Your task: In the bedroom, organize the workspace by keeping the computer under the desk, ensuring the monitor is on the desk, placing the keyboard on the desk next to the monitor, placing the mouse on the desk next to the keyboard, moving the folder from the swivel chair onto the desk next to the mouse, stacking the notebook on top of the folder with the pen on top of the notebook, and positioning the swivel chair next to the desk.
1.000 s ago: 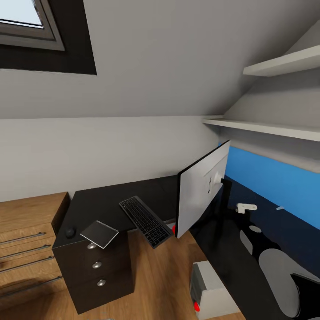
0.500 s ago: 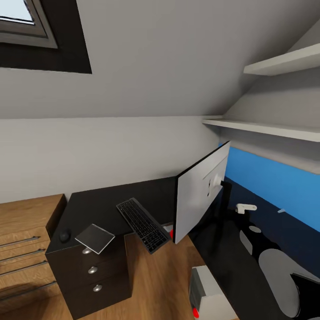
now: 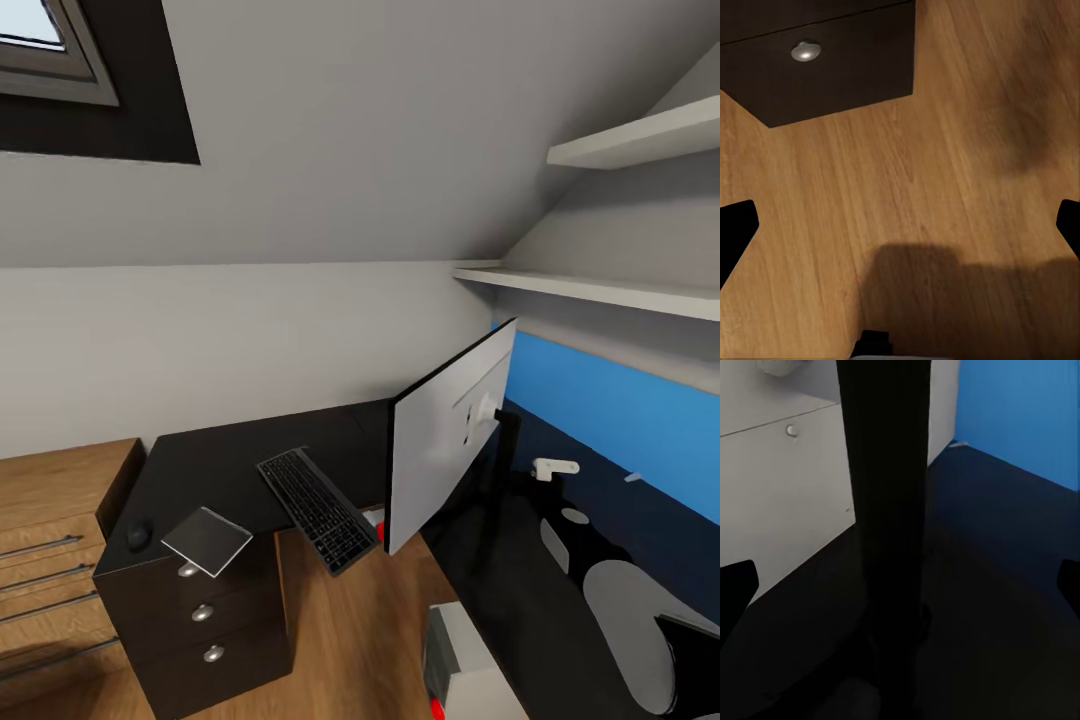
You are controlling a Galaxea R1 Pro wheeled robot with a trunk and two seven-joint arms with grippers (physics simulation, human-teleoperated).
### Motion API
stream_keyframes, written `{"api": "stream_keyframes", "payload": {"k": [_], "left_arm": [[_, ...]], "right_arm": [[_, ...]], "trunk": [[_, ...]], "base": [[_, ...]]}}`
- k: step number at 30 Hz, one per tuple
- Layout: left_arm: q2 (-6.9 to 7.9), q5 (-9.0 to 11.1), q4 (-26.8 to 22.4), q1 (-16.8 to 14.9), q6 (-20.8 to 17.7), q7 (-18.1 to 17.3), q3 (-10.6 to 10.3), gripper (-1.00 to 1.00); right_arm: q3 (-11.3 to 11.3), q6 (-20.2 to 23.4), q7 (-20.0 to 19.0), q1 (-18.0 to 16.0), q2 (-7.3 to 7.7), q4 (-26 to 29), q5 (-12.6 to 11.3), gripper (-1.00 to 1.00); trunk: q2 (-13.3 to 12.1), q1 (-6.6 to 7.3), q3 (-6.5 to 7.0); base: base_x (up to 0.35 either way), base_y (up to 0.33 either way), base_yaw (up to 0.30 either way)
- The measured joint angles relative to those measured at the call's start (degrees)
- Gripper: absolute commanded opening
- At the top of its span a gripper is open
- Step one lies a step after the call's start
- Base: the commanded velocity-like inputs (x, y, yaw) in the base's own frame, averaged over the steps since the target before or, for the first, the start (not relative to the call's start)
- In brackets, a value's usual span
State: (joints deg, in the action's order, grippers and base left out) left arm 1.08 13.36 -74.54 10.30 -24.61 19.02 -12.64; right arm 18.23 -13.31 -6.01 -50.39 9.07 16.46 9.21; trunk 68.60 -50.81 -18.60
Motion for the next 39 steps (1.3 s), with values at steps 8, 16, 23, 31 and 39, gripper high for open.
{"api": "stream_keyframes", "payload": {"k": [8, 16, 23, 31, 39], "left_arm": [[0.00, 0.0, 0.0, 0.0, 0.0, 0.0, 0.0, 1.00], [0.00, 0.0, 0.0, 0.0, 0.0, 0.0, 0.0, 1.00], [0.00, 0.0, 0.0, 0.0, 0.0, 0.0, 0.0, 1.00], [0.02, 0.0, 0.0, 0.0, -0.1, 0.0, 0.0, 1.00], [0.51, 0.1, 4.4, 0.0, 0.0, 0.1, 0.2, 1.00]], "right_arm": [[0.0, -1.3, 3.5, 0.0, -0.04, 0.1, 0.0, 1.00], [0.0, -4.1, 4.5, 0.0, -0.15, 0.0, -0.1, 1.00], [0.0, -4.5, 4.6, 0.0, -0.04, 0.0, 0.0, 1.00], [0.0, -4.5, 4.6, 0.0, -0.10, -0.1, 0.1, 1.00], [-0.1, -4.6, 4.5, 0.0, -0.19, 0.0, 0.4, 1.00]], "trunk": [[0.0, 0.01, 0.00], [0.0, 0.01, 0.00], [0.0, 0.00, 0.00], [0.0, 0.00, 0.00], [0.0, 0.00, 0.00]], "base": [[0.044, -0.002, 0.000], [0.168, 0.000, 0.000], [0.025, 0.000, 0.000], [0.003, 0.000, 0.000], [0.000, 0.000, 0.000]]}}
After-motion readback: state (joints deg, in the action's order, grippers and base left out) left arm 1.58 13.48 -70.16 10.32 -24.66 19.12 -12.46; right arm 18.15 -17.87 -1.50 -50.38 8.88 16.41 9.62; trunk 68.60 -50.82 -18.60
